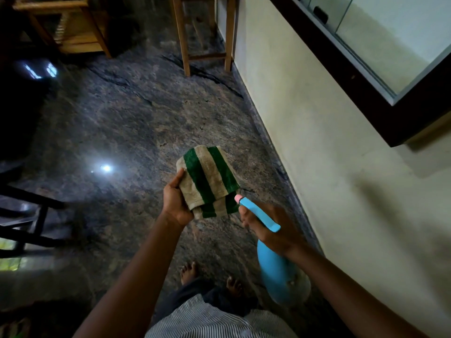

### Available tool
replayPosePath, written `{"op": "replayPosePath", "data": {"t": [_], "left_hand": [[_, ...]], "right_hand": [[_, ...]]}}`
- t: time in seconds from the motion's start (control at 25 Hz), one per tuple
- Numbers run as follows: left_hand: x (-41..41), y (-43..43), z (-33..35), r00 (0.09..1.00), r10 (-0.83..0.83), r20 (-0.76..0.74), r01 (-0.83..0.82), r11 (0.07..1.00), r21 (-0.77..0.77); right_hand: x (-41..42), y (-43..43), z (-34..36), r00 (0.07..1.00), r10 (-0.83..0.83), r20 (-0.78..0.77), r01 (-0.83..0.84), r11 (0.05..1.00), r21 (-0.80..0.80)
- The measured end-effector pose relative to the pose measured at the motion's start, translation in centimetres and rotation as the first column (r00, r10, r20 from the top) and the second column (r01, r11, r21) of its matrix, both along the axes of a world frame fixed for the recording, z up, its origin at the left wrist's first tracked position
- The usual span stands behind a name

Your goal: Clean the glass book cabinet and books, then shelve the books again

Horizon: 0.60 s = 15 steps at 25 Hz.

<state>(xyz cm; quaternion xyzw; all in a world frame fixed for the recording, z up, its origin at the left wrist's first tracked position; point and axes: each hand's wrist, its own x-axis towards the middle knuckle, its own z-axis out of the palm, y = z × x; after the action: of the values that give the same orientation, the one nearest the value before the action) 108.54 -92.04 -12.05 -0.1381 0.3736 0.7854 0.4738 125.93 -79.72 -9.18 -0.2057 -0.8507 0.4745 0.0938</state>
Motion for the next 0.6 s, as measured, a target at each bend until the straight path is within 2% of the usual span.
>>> {"op": "replayPosePath", "data": {"t": [0.12,0.32,0.6], "left_hand": [[-0.3,-0.1,0.0,1.0,0.003,-0.005,-0.003,1.0,0.012],[-1.0,0.2,-0.9,1.0,-0.015,0.01,0.015,1.0,0.01],[-2.4,2.1,-5.3,0.995,-0.075,0.07,0.081,0.993,-0.084]], "right_hand": [[-0.1,-0.1,-0.3,0.999,0.001,0.035,-0.002,1.0,0.031],[-0.1,-0.2,-0.2,0.998,0.051,-0.022,-0.051,0.999,0.001],[-2.1,0.5,-4.5,0.985,-0.051,0.164,0.044,0.998,0.044]]}}
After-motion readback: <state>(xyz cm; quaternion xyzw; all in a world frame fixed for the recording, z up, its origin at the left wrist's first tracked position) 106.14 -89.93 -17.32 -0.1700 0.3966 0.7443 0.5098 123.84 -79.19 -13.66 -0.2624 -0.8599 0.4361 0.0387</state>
